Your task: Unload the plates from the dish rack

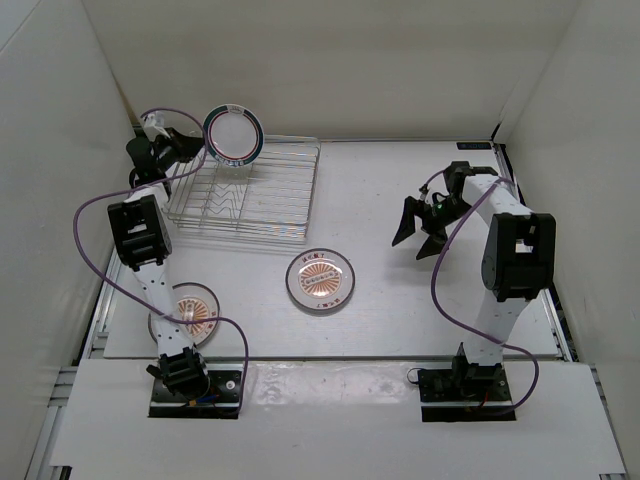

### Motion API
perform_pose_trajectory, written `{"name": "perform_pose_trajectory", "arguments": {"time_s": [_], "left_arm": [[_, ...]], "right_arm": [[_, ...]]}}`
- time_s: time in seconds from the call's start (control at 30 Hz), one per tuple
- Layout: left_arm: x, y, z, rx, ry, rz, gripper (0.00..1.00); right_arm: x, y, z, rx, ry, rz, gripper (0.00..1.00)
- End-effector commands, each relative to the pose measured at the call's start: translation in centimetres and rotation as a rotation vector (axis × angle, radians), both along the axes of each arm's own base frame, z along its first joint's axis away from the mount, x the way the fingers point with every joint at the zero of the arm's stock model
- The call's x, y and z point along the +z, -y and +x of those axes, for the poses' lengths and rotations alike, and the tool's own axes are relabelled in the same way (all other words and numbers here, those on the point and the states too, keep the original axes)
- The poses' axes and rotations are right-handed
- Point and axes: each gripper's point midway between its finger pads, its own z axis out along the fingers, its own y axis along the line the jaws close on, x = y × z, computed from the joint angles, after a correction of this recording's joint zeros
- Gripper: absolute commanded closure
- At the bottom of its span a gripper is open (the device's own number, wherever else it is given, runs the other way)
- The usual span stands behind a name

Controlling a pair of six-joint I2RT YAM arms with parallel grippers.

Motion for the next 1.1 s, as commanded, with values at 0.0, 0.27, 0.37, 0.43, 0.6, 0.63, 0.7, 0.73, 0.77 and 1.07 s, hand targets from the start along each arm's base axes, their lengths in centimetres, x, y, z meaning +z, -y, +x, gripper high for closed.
{"name": "perform_pose_trajectory", "arguments": {"time_s": [0.0,0.27,0.37,0.43,0.6,0.63,0.7,0.73,0.77,1.07], "left_arm": [[3.4,-0.4,-0.5,-0.002,0.036,-0.029,1.0],[9.3,-2.3,-0.4,0.064,0.165,-0.053,1.0],[11.4,-3.2,-0.4,0.092,0.211,-0.035,1.0],[12.8,-3.3,-0.6,0.106,0.236,-0.026,1.0],[15.9,-3.3,-1.1,0.135,0.293,-0.044,1.0],[16.3,-3.1,-1.2,0.137,0.301,-0.044,1.0],[17.3,-2.6,-1.6,0.145,0.315,-0.036,1.0],[18.0,-2.5,-1.7,0.159,0.322,-0.041,1.0],[18.4,-1.8,-1.9,0.153,0.327,-0.043,1.0],[24.0,2.2,-6.9,0.11,0.351,-0.186,1.0]], "right_arm": [[0.9,-0.4,0.5,-0.004,0.003,0.028,0.1],[1.3,-0.6,1.2,-0.014,0.032,0.041,0.1],[2.0,-0.8,1.8,-0.023,0.053,0.045,0.1],[2.3,-0.6,2.4,-0.026,0.076,0.019,0.1],[4.7,-0.4,4.5,-0.046,0.162,-0.013,0.1],[4.9,-0.3,4.8,-0.048,0.172,-0.021,0.1],[6.1,-0.6,5.7,-0.053,0.222,-0.019,0.1],[6.4,-0.8,5.9,-0.051,0.234,-0.017,0.1],[6.7,-1.2,6.0,-0.043,0.241,0.0,0.1],[10.3,-4.0,7.6,-0.074,0.33,0.1,0.1]]}}
